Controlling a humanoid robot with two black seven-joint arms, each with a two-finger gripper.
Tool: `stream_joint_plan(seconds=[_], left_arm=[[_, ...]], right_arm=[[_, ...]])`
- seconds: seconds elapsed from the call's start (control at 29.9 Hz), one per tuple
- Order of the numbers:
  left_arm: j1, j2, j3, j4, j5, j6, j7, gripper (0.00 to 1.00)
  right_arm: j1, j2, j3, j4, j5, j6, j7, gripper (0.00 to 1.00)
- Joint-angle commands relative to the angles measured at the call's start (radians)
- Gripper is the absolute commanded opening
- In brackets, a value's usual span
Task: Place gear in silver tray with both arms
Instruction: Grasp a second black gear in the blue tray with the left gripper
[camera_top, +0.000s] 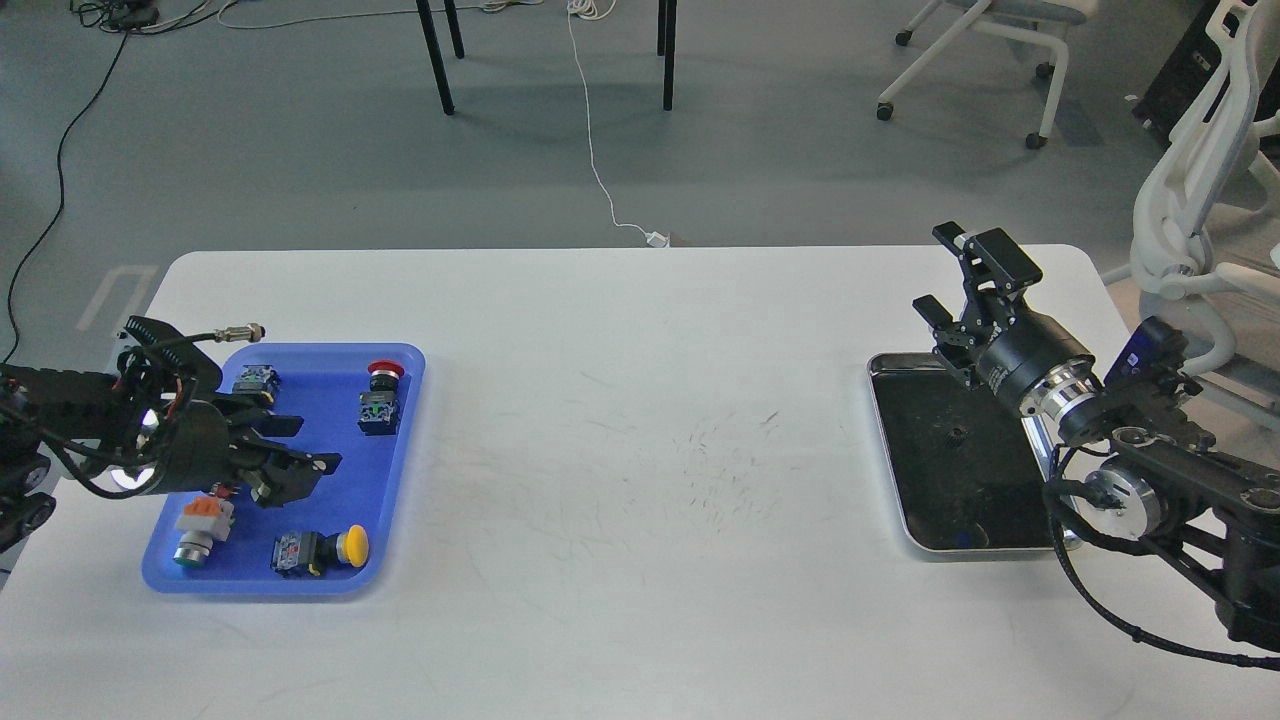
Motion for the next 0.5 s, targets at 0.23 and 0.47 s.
stream_joint_plan(seconds=[0.23, 0.47], left_arm=[[-0.004, -0.038, 0.045, 0.087, 0.0, 0.037, 0.0, 0.55], [-0.006, -0.06, 0.046, 0.123, 0.0, 0.037, 0.0, 0.52]], right_arm=[[0.001, 0.0, 0.0, 0.009, 0.0, 0.0, 0.0, 0.98], [0.001, 0.0, 0.005, 0.038, 0.0, 0.0, 0.0, 0.98]])
